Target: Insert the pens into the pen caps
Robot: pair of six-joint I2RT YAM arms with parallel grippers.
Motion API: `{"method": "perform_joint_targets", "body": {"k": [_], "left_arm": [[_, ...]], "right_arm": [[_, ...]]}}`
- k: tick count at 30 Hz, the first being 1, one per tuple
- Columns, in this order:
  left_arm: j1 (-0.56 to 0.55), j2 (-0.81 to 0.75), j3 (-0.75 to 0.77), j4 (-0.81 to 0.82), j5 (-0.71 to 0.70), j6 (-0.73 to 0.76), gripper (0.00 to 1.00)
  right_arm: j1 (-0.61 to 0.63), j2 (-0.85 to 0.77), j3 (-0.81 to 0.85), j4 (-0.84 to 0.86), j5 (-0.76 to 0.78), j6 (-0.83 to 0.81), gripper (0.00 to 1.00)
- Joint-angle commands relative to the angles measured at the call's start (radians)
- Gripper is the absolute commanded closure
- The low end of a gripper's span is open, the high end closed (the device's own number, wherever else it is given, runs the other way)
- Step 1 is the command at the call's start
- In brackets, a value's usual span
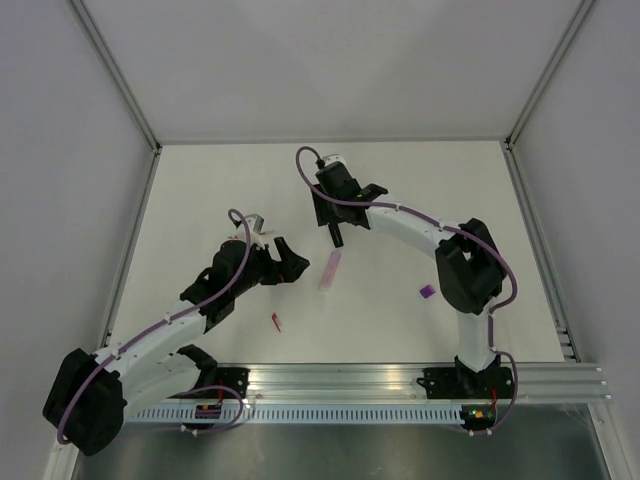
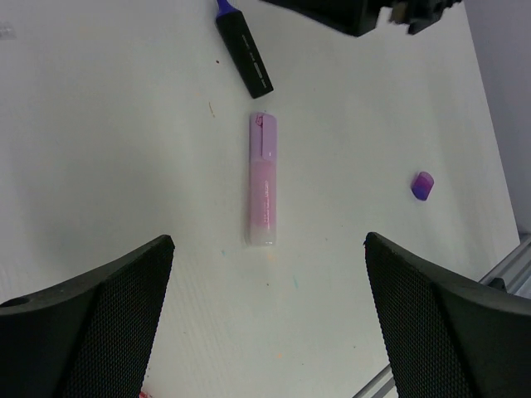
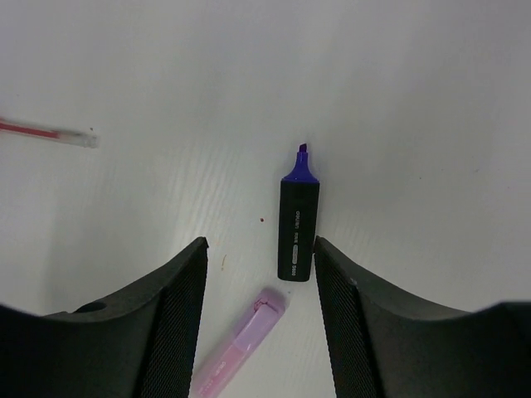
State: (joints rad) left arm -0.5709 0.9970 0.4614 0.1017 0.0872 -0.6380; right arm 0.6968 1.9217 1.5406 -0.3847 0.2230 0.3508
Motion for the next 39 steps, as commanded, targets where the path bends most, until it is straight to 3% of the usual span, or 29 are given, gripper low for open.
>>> {"method": "perform_joint_targets", "body": {"k": [1,11,28,39], "left_arm": [[0.000,-0.078,-0.015,0.075,-0.081,-0.011,0.01],[0.000,-0.250,-0.073,0.061,-0.201,0.000,0.01],[0.002,-0.307,-0.076,0.041,-0.245,0.023,0.00],[0.000,-0.305,-0.086,0.058,-0.228,0.029,0.01]], "right_arm": [[-0.010,0.098,0.102,-0.127,0.004,-0.026,0.41],[-0.040,0.215,0.133,-0.132,-0.034,-0.049,0.46],[-0.049,0.385,0.294,-0.212,-0.037,-0.081,0.52],[-0.062,0.375,0.296,-0.263,-0.042,-0.084,0.67]]}}
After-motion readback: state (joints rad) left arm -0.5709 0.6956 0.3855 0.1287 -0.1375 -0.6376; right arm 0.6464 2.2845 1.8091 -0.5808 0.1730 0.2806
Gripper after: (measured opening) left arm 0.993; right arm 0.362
